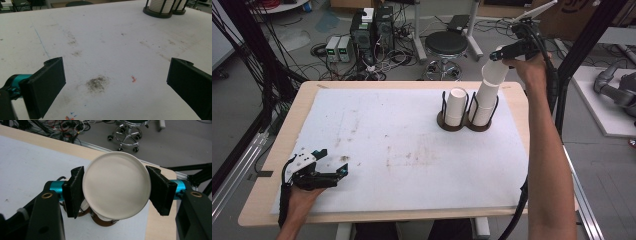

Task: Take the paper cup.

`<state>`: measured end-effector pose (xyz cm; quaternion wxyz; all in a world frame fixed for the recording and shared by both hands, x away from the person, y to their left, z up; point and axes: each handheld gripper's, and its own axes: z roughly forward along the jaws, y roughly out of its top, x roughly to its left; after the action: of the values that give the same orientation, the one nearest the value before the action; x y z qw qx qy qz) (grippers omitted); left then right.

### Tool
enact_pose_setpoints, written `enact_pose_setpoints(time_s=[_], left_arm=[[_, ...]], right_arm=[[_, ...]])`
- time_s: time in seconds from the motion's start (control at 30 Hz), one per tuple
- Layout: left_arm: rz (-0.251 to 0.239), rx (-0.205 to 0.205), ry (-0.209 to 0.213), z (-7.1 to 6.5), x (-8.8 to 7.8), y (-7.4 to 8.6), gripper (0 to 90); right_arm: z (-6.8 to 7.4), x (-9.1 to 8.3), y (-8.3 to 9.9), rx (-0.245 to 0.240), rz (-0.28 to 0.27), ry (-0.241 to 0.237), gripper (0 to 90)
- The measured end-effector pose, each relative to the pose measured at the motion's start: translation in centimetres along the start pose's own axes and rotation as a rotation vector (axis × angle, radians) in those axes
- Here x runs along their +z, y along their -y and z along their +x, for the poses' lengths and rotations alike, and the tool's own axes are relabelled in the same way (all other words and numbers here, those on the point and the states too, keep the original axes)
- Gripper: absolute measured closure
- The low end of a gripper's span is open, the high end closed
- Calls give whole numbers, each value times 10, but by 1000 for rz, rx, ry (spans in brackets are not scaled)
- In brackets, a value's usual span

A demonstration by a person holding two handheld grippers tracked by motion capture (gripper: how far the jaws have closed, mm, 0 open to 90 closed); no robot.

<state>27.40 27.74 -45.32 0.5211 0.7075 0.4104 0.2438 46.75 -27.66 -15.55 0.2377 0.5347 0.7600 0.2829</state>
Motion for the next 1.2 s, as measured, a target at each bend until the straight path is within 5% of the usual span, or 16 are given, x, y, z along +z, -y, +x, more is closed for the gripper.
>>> enact_pose_setpoints(time_s=[0.63,1.2], left_arm=[[1,5,-2,-1,0,0,19],[3,1,2,0,0,0,19]], right_arm=[[22,-25,19,-99,-109,-148,362],[38,-31,72,-136,-196,-329,362]])
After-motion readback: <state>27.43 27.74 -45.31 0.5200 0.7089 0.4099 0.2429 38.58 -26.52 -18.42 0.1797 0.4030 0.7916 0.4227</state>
